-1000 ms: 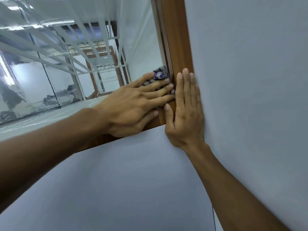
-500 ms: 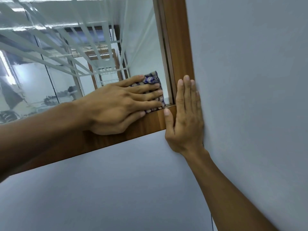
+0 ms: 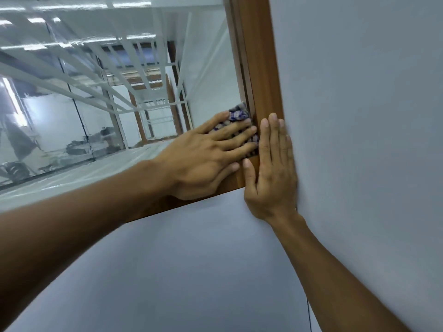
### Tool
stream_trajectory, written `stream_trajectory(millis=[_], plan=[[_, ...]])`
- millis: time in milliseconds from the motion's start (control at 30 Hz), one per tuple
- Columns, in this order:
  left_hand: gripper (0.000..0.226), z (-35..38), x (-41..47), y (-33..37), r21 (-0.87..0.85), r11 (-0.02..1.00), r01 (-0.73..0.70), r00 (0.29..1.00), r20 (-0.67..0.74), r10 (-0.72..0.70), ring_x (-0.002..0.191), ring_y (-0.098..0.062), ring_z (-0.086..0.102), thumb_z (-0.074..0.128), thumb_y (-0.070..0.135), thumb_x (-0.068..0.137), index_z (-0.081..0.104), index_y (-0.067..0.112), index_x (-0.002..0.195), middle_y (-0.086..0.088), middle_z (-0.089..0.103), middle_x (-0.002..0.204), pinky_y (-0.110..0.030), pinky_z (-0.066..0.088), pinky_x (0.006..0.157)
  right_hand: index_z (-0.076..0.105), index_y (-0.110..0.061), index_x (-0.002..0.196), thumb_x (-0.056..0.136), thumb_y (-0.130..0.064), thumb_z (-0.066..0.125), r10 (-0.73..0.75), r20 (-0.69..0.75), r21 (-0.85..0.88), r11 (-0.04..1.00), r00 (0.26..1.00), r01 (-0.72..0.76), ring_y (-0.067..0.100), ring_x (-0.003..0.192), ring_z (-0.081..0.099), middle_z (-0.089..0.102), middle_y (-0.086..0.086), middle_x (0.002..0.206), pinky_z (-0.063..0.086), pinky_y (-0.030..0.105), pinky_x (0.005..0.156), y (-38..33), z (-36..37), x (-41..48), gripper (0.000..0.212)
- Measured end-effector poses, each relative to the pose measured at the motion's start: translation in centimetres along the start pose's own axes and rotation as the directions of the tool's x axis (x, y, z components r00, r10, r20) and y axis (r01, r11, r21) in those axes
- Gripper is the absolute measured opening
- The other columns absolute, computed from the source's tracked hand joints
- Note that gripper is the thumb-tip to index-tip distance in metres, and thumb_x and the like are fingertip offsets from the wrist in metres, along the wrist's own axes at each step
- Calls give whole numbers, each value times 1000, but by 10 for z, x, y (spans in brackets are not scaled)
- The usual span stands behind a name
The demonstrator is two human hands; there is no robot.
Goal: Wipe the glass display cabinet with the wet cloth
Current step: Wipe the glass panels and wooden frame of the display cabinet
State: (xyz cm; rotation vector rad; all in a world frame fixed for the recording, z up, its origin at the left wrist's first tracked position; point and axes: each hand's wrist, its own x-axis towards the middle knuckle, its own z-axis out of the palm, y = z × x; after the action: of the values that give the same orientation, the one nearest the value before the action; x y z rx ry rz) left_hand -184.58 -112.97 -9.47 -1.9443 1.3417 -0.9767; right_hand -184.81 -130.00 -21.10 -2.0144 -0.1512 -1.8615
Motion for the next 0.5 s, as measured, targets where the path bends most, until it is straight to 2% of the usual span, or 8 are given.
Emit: stream_trajectory(millis=[167,367,433,500], plan=[[56,-5,-45,-24,-37,999,-39,998,48,41,160,-10,-3,16,42,110,16,32,165,7,9,172,-41,-6,130,19,-1,160,102,-32,38,8,28,-15,1000,1000,-7,27,159,7,14,15,170,14,46,129,-1,0,1,68],[59,2,-20,3,-1,996,90,995,-37,-90,160,-18,-4,15,44,110,11,27,166,-1,7,173,-43,-8,129,19,-1,160,102,-30,41,9,26,-25,1000,1000,-8,27,159,8,15,15,170,15,47,129,0,-1,-1,69],[58,5,-38,2,-6,995,96,995,-16,-96,160,-17,-3,17,42,110,12,27,166,-1,7,173,-43,-7,129,18,-1,160,102,-30,39,15,26,-33,999,1000,-14,27,159,7,13,14,170,14,49,128,0,0,-1,69],[57,2,-67,-12,-8,987,158,987,-33,-159,160,-17,-3,18,41,111,11,27,166,-1,6,173,-43,-4,130,15,0,161,101,-28,38,45,15,-21,999,999,-45,28,159,5,10,15,171,12,51,128,-7,3,-1,70]])
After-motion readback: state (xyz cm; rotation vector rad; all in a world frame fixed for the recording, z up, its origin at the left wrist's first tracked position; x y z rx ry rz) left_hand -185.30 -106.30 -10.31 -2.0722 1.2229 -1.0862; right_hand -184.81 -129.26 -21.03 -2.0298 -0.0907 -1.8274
